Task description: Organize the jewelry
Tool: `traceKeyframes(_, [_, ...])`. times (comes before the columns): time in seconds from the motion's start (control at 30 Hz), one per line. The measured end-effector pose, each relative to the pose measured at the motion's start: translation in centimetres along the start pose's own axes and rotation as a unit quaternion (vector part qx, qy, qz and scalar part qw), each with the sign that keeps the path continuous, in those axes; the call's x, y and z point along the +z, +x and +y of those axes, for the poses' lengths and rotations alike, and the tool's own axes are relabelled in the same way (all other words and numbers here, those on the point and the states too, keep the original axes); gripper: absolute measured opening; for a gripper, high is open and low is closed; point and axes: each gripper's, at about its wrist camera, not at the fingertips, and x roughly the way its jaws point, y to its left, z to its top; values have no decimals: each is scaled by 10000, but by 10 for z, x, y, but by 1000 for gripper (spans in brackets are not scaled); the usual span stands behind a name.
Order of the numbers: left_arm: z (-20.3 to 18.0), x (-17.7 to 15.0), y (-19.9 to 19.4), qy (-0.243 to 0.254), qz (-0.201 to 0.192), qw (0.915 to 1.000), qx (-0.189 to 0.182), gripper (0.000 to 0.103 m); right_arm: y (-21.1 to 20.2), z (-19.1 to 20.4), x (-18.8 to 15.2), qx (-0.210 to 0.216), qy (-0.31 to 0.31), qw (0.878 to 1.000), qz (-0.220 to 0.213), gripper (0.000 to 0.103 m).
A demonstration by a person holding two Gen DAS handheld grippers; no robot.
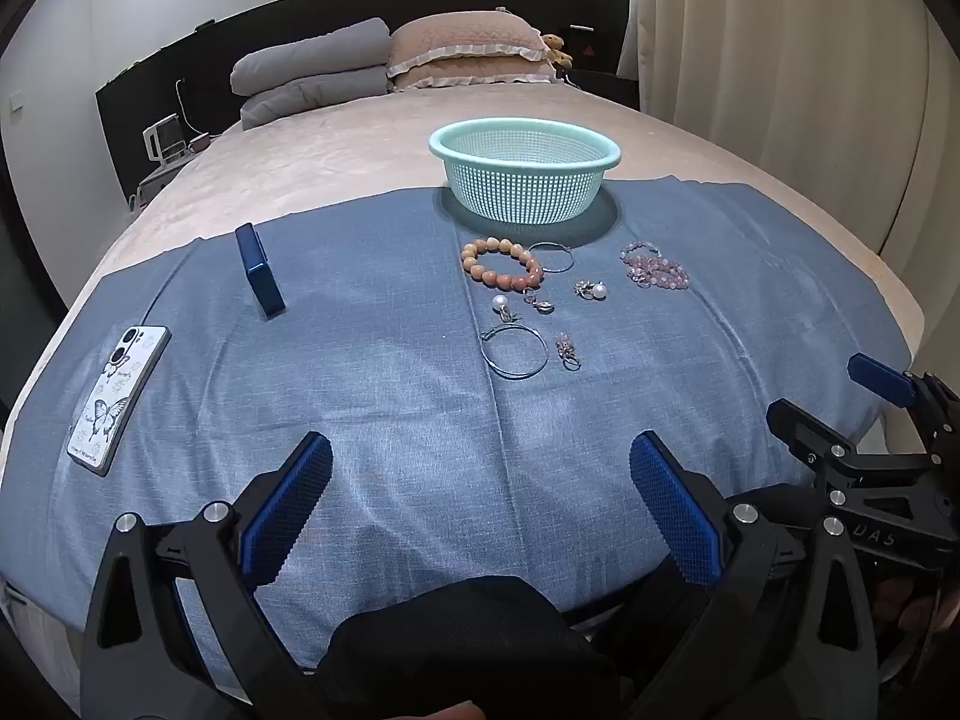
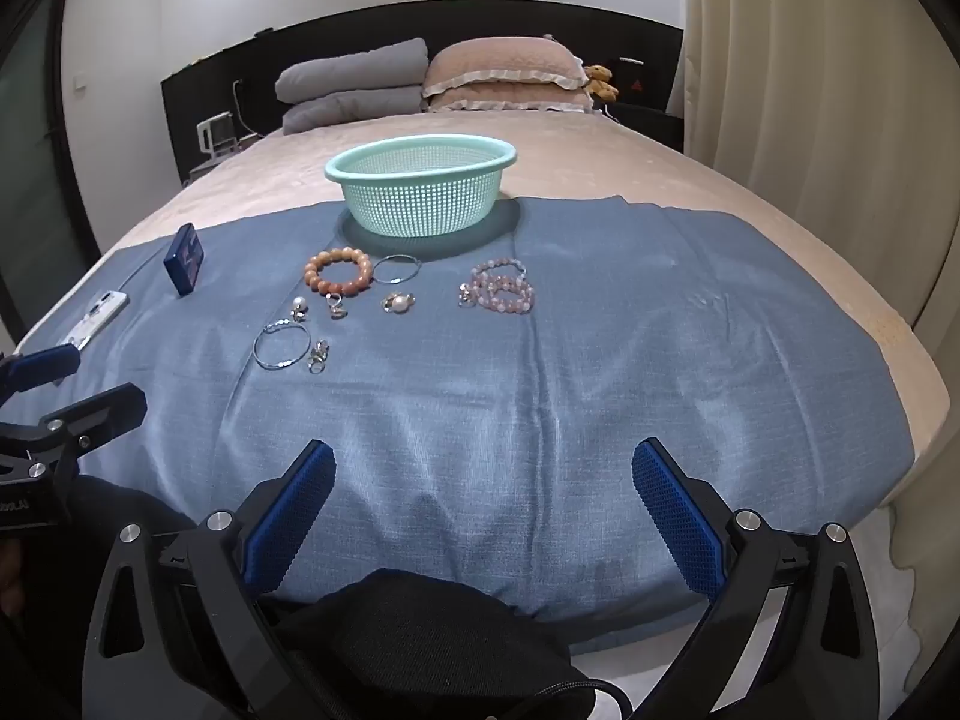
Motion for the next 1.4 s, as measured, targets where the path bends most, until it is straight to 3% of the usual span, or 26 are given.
traceKeyframes(1.4, [0,0,2,23,57,10000,-7,97,7,0,0,87,22,9998,152,95])
